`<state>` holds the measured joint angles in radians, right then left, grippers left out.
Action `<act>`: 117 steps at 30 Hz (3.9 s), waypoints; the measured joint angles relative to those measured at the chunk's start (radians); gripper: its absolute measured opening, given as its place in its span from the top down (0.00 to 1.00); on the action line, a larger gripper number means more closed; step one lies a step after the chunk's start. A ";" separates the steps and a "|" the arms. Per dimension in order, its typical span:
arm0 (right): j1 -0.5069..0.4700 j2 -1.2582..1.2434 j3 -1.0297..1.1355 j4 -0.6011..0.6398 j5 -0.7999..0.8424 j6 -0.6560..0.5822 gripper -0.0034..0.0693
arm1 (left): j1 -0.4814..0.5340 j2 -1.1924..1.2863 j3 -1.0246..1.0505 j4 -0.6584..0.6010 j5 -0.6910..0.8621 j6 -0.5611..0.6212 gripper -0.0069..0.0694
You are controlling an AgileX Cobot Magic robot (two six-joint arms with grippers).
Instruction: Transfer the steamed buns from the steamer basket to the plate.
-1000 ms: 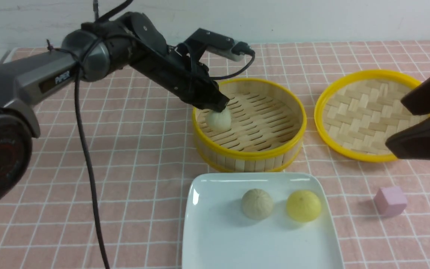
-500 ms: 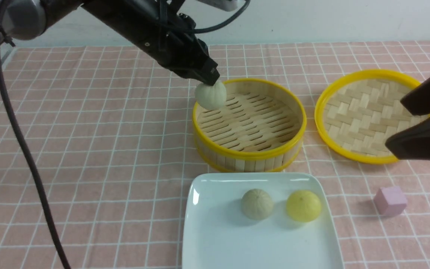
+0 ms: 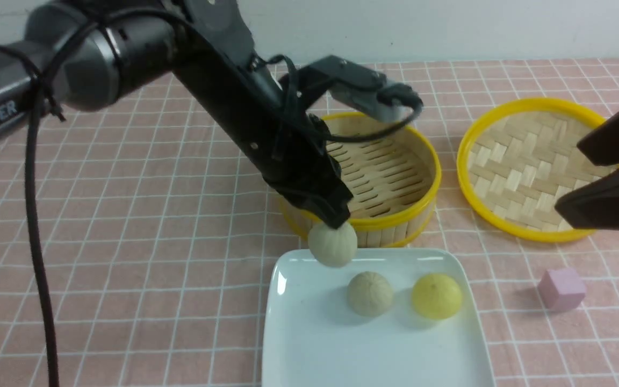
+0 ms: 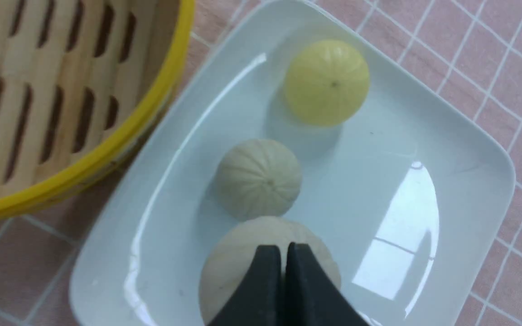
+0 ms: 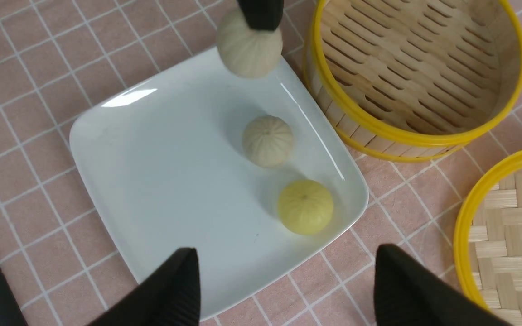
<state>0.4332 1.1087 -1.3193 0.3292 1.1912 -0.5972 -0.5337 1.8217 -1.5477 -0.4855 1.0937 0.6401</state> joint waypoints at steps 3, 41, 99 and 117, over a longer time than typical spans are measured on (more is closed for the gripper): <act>0.000 0.000 0.000 0.000 0.000 0.000 0.26 | -0.029 0.000 0.092 0.011 -0.058 -0.001 0.89; 0.000 0.000 0.001 0.028 0.027 0.000 0.26 | -0.029 0.065 0.247 0.090 -0.258 -0.010 0.69; 0.000 -0.768 0.469 -0.316 -0.194 0.492 0.26 | -0.029 -0.289 -0.028 0.607 -0.417 -0.576 0.23; 0.000 -0.948 0.965 -0.370 -0.661 0.573 0.29 | -0.029 -0.289 -0.028 0.579 -0.422 -0.576 0.23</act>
<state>0.4332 0.1606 -0.3546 -0.0406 0.5305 -0.0240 -0.5627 1.5332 -1.5758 0.0934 0.6712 0.0644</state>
